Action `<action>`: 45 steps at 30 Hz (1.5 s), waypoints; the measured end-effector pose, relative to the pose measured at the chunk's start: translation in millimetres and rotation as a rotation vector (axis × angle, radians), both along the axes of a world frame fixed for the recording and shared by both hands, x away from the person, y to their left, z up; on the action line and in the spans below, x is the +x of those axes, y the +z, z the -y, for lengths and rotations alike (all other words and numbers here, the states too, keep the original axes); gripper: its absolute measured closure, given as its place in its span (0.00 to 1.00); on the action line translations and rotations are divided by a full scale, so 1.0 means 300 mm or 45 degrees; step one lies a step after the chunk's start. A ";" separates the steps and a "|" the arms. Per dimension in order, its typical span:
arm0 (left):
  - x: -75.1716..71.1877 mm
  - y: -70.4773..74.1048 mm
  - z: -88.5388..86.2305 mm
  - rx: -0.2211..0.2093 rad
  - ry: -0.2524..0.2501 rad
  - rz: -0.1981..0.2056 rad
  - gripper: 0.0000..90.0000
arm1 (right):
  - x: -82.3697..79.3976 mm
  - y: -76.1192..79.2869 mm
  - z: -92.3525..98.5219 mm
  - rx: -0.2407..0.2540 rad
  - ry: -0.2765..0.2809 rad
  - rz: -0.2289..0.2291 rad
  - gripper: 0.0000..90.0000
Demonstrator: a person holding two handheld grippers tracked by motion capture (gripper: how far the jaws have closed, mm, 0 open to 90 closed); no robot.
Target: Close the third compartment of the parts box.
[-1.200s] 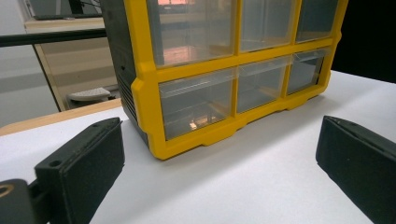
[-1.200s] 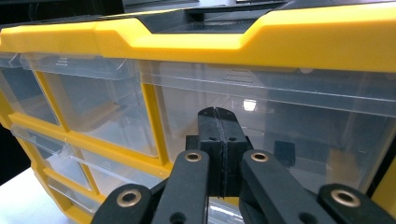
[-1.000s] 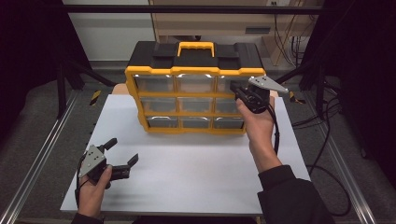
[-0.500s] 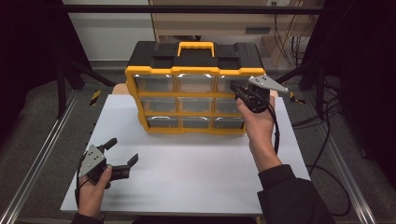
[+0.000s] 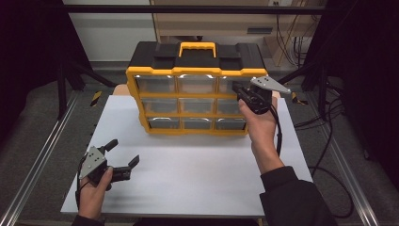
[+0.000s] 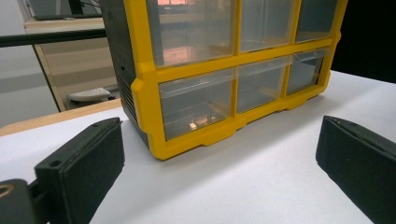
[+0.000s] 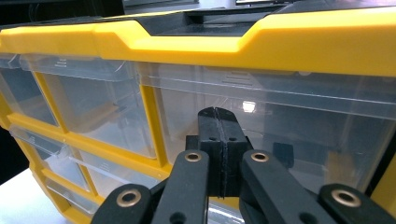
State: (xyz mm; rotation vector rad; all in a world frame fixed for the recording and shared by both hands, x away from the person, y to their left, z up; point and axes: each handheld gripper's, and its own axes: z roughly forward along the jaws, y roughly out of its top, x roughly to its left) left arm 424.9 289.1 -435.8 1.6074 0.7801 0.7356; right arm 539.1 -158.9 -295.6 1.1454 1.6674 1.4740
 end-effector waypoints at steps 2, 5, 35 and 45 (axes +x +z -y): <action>0.000 0.000 0.000 -0.002 0.000 0.000 0.01 | -0.001 0.000 0.001 0.001 0.001 -0.002 1.00; 0.001 0.000 -0.001 -0.001 0.000 0.000 0.01 | -0.002 0.001 0.004 0.003 0.001 -0.004 1.00; 0.000 0.000 0.000 -0.002 -0.001 -0.001 0.01 | -0.034 -0.001 0.021 -0.008 0.033 0.005 0.87; 0.001 0.000 0.000 -0.001 -0.001 -0.002 0.01 | -0.043 -0.001 0.025 -0.010 0.032 0.013 0.83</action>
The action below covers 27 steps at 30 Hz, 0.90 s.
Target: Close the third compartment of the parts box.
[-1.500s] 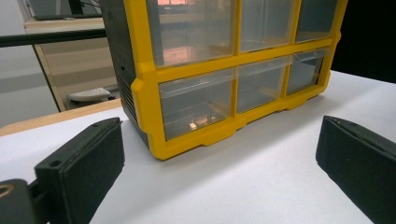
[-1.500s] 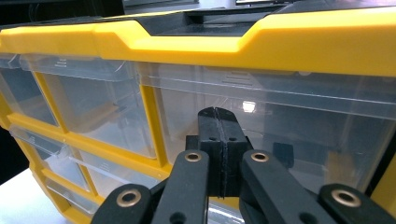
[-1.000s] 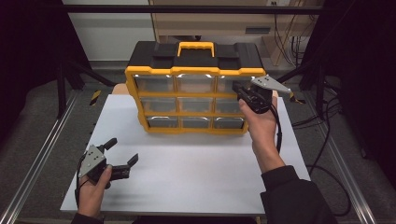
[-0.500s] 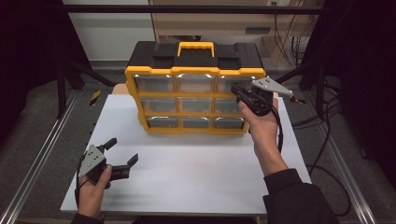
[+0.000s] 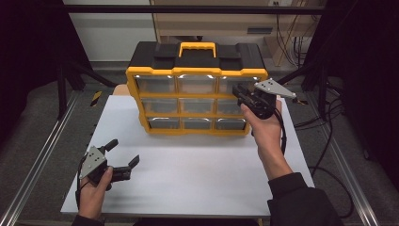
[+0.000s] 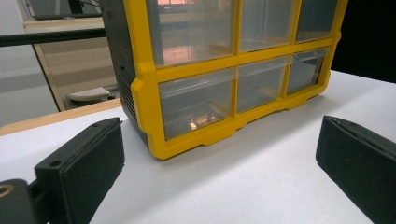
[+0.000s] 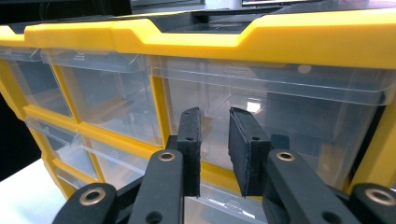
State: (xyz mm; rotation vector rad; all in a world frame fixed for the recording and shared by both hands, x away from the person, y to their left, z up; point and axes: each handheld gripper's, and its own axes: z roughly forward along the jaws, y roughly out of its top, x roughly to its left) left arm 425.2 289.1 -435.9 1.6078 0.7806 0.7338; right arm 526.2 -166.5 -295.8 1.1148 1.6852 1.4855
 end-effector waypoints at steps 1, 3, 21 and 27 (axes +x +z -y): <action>0.000 0.000 0.000 0.000 0.000 0.000 0.01 | -0.001 0.000 0.000 -0.001 0.002 0.000 0.82; -0.001 0.000 -0.001 -0.001 0.001 0.000 0.01 | -0.003 0.000 -0.001 -0.005 0.006 0.003 0.81; 0.000 0.000 0.000 0.002 0.001 -0.001 0.01 | -0.024 0.003 -0.008 -0.036 0.055 0.020 0.45; 0.000 0.000 0.000 0.001 0.001 -0.001 0.01 | -0.038 0.002 -0.021 -0.053 0.069 0.034 0.19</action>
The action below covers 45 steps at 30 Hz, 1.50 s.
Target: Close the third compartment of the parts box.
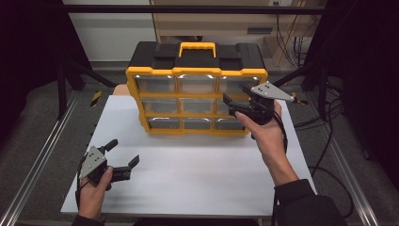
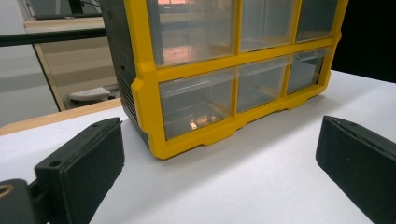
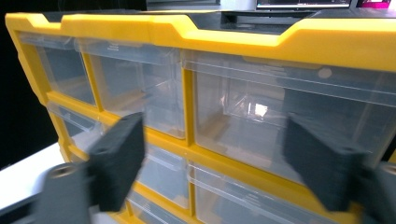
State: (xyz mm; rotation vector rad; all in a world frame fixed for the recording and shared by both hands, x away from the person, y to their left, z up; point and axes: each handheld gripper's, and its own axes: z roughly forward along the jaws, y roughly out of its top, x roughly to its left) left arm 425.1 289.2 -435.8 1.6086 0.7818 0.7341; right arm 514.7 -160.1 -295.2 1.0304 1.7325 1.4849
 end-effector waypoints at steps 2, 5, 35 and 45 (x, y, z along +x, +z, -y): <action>-0.001 0.000 0.000 0.000 -0.002 0.001 0.01 | -0.005 0.002 -0.003 0.015 -0.004 -0.009 0.09; 0.000 0.000 0.000 0.000 -0.003 -0.002 0.01 | -0.012 0.002 -0.007 0.010 0.011 0.005 0.04; -0.024 0.003 -0.094 -0.127 -0.007 -0.013 0.01 | -0.057 0.030 0.019 0.032 0.047 0.105 0.04; -0.031 0.000 -0.097 -0.113 0.007 -0.001 0.01 | -0.068 0.036 0.053 0.063 0.043 0.172 0.05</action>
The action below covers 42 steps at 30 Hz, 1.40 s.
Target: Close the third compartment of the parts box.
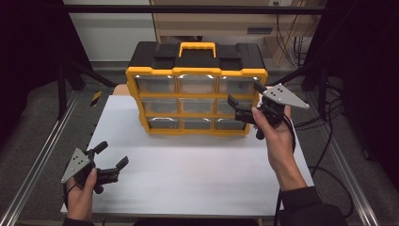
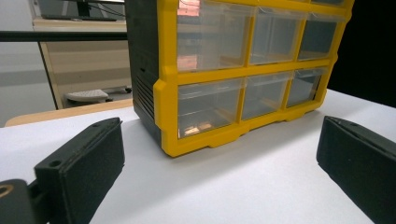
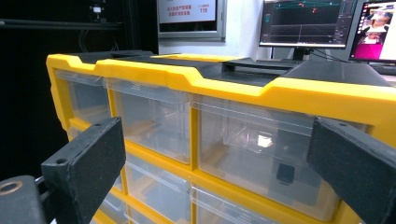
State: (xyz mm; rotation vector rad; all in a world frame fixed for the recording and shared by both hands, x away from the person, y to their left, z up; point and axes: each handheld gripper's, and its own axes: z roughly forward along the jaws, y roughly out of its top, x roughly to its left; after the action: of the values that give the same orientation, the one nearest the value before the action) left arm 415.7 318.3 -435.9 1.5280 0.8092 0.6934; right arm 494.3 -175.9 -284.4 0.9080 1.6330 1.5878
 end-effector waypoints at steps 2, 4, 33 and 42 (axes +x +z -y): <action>0.000 0.000 0.001 -0.004 -0.001 0.001 0.01 | -0.011 -0.002 0.006 0.008 0.000 0.000 0.05; 0.001 0.001 0.000 -0.005 -0.001 0.006 0.01 | -0.021 -0.002 0.015 0.002 0.000 0.006 0.05; -0.031 0.005 -0.019 -0.005 0.004 0.032 0.01 | -0.140 -0.018 0.217 0.019 -0.083 0.019 0.04; -0.036 -0.007 -0.041 -0.002 0.022 0.014 0.01 | -0.161 -0.030 0.256 0.019 -0.072 -0.007 0.04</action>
State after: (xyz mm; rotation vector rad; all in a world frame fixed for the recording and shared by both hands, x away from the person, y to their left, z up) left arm 405.1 330.7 -437.9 1.5159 0.8150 0.7130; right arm 446.0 -252.6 -293.3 0.9588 1.5874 1.5619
